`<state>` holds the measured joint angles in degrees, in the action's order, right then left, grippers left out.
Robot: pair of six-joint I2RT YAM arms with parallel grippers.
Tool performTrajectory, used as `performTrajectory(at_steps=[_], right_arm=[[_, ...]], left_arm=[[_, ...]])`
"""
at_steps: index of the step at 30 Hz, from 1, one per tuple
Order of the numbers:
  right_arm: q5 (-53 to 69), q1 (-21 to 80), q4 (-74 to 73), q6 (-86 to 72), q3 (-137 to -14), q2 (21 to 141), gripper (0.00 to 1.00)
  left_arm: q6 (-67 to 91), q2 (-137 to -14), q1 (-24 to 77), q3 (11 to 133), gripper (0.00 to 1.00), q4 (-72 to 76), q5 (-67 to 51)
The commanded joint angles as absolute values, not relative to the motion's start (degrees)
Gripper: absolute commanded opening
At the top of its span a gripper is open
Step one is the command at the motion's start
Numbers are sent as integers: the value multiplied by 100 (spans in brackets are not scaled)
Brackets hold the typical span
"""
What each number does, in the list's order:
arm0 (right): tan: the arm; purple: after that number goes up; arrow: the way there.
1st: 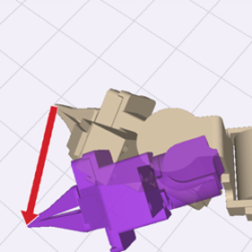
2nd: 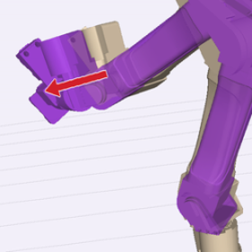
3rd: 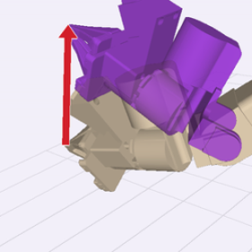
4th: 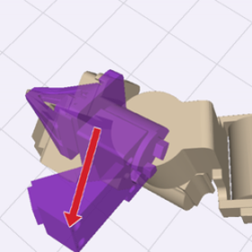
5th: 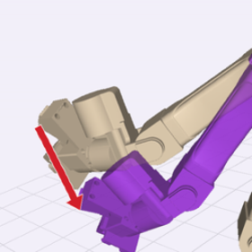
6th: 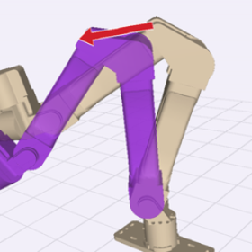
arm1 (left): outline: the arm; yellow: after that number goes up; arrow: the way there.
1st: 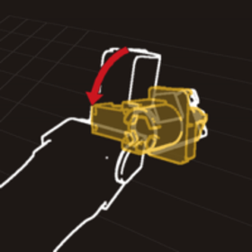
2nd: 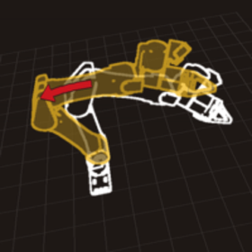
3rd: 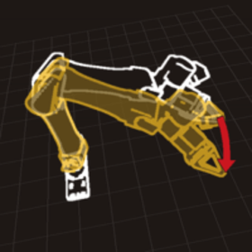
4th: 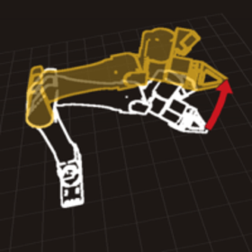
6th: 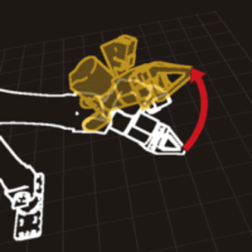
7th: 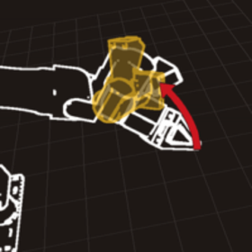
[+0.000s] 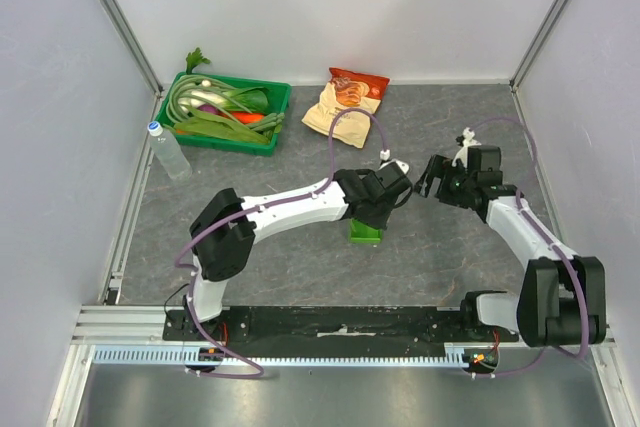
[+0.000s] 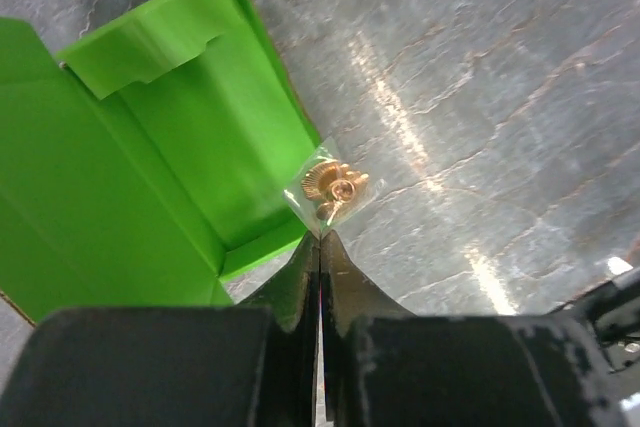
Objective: Fold the paper box
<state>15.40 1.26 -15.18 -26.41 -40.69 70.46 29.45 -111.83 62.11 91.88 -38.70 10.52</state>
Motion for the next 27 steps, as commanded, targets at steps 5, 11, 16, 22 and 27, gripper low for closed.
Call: performTrajectory(at_steps=[5,11,16,22,27], right_arm=[[2408,465,-677,-2936,-3964,7663,94],[2996,957,172,-3574,-3754,8376,89],[2681,1870,623,-3980,-3096,8315,76],[2233,2888,2186,-5420,-2295,8165,57],[1592,4461,3700,-6608,-2406,8376,55]], left_arm=[[2575,-11513,6223,9386,17,-4324,1669],[2593,-10648,6223,9422,53,-4360,1716],[2496,-9047,6240,8896,56,-3719,634],[2575,-7325,6232,7659,56,-3323,789],[3354,-6181,5732,6339,56,-3314,1450]])
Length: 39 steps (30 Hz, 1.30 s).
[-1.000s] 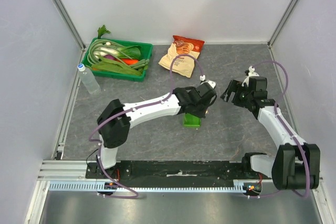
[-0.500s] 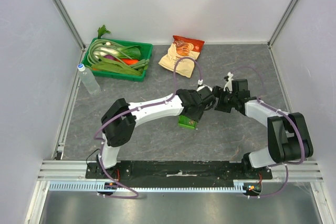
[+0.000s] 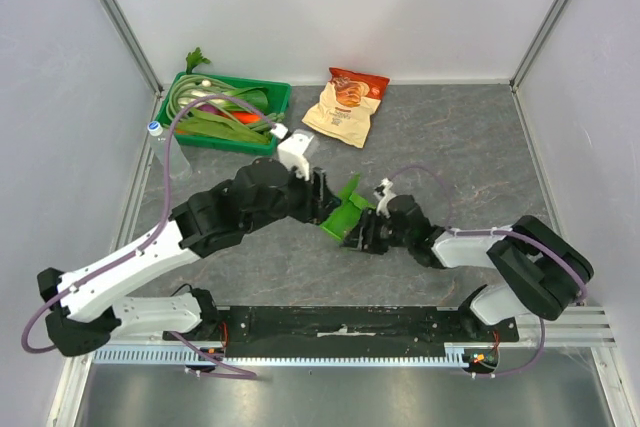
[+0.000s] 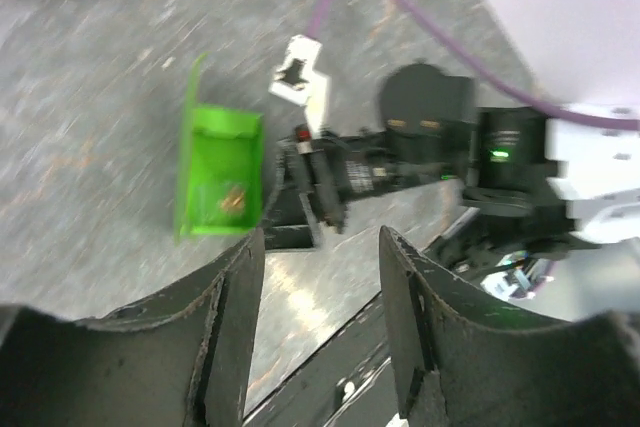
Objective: Fold the paper box
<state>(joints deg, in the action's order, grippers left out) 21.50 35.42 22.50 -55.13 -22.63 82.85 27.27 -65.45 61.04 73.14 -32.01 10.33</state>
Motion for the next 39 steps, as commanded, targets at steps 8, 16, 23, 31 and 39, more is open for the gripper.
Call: performTrajectory(at_steps=[8,16,23,31,39], right_arm=[[1286,4175,403,-4865,-2960,7298,68],[914,2007,-1653,-2646,-4570,7285,47],[1476,1635,-820,-2593,-4922,8656,25],[1758,2196,182,-3216,-4518,9237,24],[1847,2997,968,-4369,-3648,8659,25]], left_arm=[[4429,-4352,4589,3991,55,-2954,942],[5580,-4928,4395,2436,38,-487,-545],[5809,-6475,4403,2584,29,209,-791],[5977,-7479,4395,2566,27,1063,-510],[5705,-7840,4131,2575,25,1134,-361]])
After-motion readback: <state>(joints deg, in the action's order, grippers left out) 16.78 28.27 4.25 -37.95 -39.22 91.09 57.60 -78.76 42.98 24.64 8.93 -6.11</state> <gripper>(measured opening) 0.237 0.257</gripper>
